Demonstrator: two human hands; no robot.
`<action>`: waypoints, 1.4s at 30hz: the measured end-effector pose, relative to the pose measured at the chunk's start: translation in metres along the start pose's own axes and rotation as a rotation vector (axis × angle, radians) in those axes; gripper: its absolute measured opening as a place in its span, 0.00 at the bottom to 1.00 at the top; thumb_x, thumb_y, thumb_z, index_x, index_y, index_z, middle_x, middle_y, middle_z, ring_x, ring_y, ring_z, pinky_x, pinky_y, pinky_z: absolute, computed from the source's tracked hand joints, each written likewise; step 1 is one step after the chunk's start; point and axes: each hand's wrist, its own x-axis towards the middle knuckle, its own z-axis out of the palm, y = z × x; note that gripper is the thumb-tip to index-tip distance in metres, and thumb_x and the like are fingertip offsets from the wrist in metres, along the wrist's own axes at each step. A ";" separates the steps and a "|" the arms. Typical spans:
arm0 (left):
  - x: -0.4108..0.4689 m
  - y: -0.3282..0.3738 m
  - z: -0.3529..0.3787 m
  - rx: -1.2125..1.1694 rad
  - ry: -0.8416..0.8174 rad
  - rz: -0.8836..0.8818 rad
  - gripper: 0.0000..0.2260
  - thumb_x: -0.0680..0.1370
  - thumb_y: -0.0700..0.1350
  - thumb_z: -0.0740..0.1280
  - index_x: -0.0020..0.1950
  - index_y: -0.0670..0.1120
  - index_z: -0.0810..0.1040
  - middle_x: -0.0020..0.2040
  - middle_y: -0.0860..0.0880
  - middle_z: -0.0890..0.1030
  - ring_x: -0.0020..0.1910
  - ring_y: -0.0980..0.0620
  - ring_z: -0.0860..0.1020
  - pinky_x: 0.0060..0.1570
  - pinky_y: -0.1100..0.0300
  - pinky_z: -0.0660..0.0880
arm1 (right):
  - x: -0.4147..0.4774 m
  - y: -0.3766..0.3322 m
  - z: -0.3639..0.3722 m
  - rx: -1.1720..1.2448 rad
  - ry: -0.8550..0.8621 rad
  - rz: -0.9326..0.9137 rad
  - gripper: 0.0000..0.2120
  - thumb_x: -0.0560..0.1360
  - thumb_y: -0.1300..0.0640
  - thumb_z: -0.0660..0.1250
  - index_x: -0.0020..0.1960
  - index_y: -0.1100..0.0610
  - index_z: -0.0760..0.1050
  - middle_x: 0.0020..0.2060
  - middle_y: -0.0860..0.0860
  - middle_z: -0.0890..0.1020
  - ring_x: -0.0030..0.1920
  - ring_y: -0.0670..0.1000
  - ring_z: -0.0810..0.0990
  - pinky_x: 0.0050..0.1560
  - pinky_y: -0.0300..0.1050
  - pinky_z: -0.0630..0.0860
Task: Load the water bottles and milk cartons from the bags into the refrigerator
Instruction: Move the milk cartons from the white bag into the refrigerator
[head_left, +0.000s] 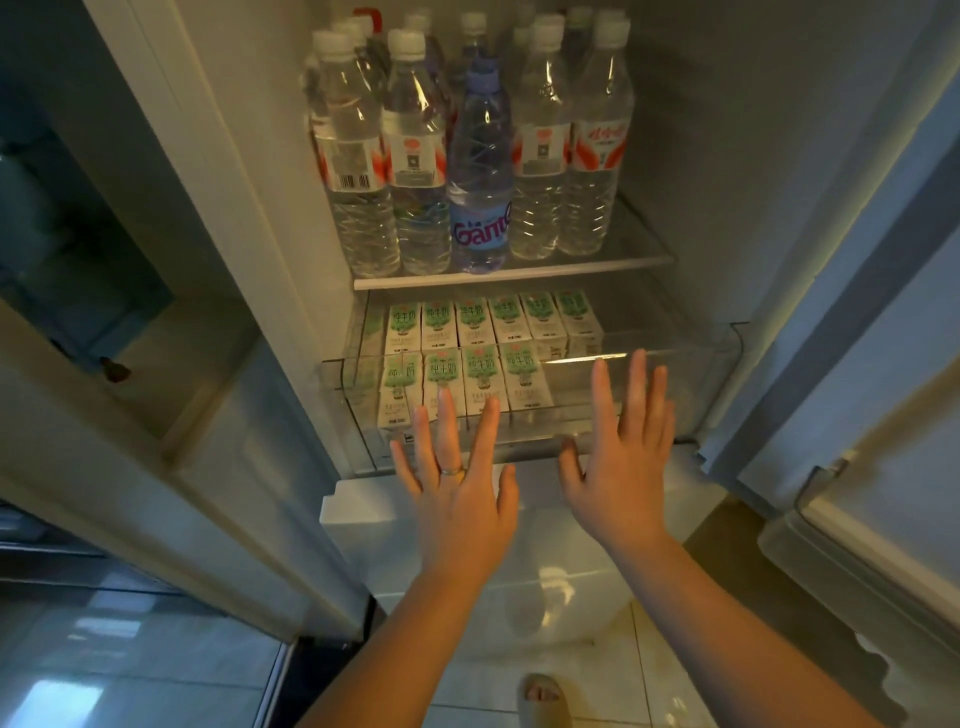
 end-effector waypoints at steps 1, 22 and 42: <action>0.001 0.000 0.003 0.001 0.016 -0.005 0.37 0.76 0.54 0.66 0.80 0.56 0.49 0.81 0.44 0.44 0.79 0.38 0.47 0.72 0.32 0.51 | 0.001 0.003 0.004 0.010 0.012 -0.009 0.43 0.73 0.52 0.67 0.80 0.53 0.46 0.79 0.58 0.45 0.78 0.62 0.41 0.74 0.67 0.50; 0.093 0.000 0.052 0.043 -0.311 -0.208 0.37 0.79 0.58 0.60 0.78 0.61 0.37 0.77 0.51 0.27 0.77 0.44 0.31 0.75 0.37 0.48 | 0.088 0.024 0.077 0.145 -0.124 -0.003 0.46 0.71 0.55 0.69 0.80 0.49 0.45 0.79 0.55 0.42 0.78 0.61 0.40 0.75 0.67 0.53; 0.084 -0.015 0.008 -0.200 -0.428 -0.247 0.31 0.79 0.62 0.59 0.79 0.62 0.49 0.81 0.56 0.47 0.79 0.55 0.41 0.77 0.47 0.48 | 0.078 0.028 0.047 0.349 -0.259 0.010 0.35 0.73 0.51 0.59 0.79 0.46 0.54 0.79 0.49 0.51 0.79 0.55 0.50 0.74 0.65 0.54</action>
